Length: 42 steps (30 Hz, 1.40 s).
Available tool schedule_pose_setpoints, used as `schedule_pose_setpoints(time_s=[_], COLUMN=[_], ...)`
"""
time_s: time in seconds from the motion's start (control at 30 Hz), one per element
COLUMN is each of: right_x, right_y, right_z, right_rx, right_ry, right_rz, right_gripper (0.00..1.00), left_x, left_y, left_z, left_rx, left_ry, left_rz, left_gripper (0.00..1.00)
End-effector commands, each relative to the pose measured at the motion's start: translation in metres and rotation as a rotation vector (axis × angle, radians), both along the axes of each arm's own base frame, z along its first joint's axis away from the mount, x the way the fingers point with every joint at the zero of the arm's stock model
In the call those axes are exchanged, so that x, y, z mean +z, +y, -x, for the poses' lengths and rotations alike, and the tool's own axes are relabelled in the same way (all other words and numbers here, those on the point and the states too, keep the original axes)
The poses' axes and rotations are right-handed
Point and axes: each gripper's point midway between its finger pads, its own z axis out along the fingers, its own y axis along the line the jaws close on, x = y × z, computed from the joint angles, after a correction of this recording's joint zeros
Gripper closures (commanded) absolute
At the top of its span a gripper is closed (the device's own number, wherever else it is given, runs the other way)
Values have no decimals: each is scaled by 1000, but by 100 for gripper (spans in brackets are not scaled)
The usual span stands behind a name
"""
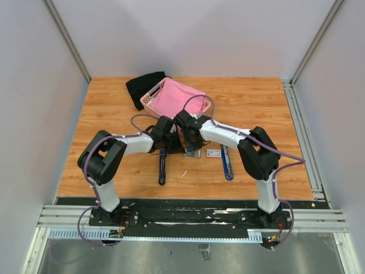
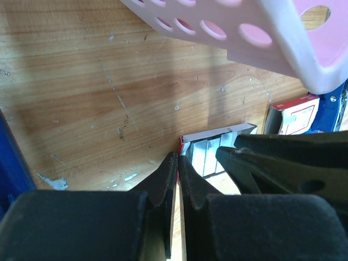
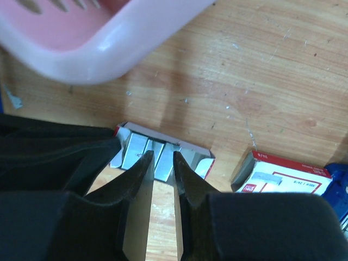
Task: Load the staples into the stapler
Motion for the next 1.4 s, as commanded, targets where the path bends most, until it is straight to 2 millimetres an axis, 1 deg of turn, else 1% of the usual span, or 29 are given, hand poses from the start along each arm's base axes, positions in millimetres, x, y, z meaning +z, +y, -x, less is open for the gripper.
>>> schedule_pose_setpoints(time_s=[0.0, 0.23, 0.4, 0.67, 0.87, 1.0, 1.1, 1.2, 1.27, 1.37], right_x=[-16, -17, -20, -16, -24, -24, -20, -17, -9, 14], right_y=[-11, -23, -24, -37, -46, -42, -39, -44, -48, -47], right_z=[6, 3, 2, -5, 0, 2, 2, 3, 1, -2], right_rx=[-52, -104, -120, -172, -166, -159, -156, -168, -177, -179], right_ry=[48, 31, 27, -17, 0, 9, 4, 1, -14, -58], right_rz=[40, 69, 81, 137, 186, 171, 161, 173, 169, 131], right_gripper=[78, 74, 73, 74, 75, 75, 75, 76, 76, 76], left_x=[-21, -24, -23, -22, -15, -13, -10, -10, -9, -9], left_y=[9, 8, 6, 9, 9, 6, 4, 5, 6, 7], left_z=[12, 17, 19, 21, 20, 23, 24, 25, 25, 25], left_rx=[-3, -9, -15, 0, 14, 13, 15, 22, 25, 30], left_ry=[49, 50, 39, 31, 14, 14, 8, 8, 9, 5], left_rz=[-76, -107, -121, -139, -128, -101, -82, -87, -90, -89], left_gripper=[92, 100, 100, 100, 100, 100, 100, 100, 100, 100])
